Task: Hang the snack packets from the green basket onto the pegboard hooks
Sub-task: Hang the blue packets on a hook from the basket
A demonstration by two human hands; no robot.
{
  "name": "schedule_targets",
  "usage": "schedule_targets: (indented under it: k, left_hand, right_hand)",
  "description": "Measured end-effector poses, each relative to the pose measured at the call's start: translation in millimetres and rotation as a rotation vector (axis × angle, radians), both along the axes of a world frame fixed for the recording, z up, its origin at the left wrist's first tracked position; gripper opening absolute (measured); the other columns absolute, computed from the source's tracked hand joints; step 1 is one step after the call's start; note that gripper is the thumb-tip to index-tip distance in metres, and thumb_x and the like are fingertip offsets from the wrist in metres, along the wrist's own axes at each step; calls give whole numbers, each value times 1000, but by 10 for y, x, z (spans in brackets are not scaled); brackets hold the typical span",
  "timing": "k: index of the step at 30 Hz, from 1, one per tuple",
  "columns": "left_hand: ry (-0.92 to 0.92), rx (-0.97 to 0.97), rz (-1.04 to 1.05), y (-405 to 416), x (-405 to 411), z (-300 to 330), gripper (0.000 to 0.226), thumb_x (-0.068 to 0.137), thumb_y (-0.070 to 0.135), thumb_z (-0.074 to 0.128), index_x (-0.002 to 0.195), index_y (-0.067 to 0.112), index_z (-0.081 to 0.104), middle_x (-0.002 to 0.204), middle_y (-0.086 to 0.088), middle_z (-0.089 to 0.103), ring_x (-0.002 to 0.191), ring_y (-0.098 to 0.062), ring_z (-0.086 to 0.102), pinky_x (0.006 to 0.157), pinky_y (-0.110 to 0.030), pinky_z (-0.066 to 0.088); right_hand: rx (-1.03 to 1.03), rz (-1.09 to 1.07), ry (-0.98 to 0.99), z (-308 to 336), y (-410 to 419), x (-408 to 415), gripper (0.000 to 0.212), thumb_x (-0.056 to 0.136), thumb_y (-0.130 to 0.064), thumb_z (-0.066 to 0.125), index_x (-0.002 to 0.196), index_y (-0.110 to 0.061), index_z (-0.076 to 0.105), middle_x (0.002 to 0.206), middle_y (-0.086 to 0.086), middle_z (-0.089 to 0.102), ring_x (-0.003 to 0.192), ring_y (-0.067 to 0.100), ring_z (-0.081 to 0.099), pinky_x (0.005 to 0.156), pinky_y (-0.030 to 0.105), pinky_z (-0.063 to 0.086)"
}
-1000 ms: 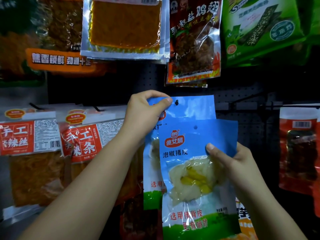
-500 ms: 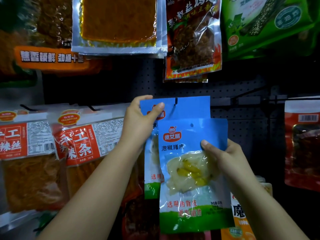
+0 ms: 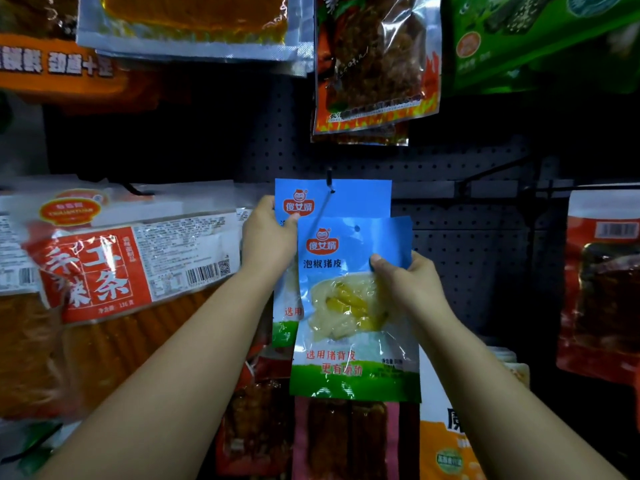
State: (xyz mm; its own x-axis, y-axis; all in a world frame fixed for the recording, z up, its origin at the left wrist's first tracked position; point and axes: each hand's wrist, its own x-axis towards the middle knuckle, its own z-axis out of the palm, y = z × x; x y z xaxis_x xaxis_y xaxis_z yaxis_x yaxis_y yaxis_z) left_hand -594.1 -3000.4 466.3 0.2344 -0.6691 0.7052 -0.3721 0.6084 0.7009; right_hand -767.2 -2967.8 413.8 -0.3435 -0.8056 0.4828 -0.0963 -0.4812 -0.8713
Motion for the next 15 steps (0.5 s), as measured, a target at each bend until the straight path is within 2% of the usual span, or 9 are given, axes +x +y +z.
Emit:
schedule_targets:
  k: [5,8,11,12,15]
  left_hand:
    - [-50,13,86,-115,-76,11,18,94,15,52,111,9,51,113,-10,63,100,-27,61,82,-41,54]
    - [-107,27,121,-155,-76,39,20,94,14,52,113,7,51,113,-12,63,101,-30,61,82,-44,53]
    - [-153,40,136,-180,-84,69,21,94,14,52,113,5,50,115,-15,63,102,-32,61,84,-45,53]
    - [-155,45,135,-181,-90,75,22,95,14,51,114,4,49,115,-15,62,103,-33,60,85,-45,53]
    - [-134,65,130,-162,-111,54,24,98,15,44,118,4,47,117,-16,60,105,-32,59,83,-42,51]
  right_hand:
    - [9,-84,70,10,-205,-15,7,88,-22,63,81,-20,61,77,-6,68,67,9,64,54,23,45]
    - [11,-110,106,13,-286,-12,11,88,-23,62,77,-23,58,80,-5,68,71,12,65,61,26,50]
    - [38,-133,124,17,-340,-2,4,88,-27,62,89,-23,60,89,0,70,80,19,68,73,36,56]
    - [48,-150,137,21,-345,6,10,88,-28,61,95,-21,62,91,2,70,82,22,68,76,40,56]
    - [48,-218,189,11,-339,28,20,88,-31,61,101,-16,63,93,5,70,81,23,67,73,37,56]
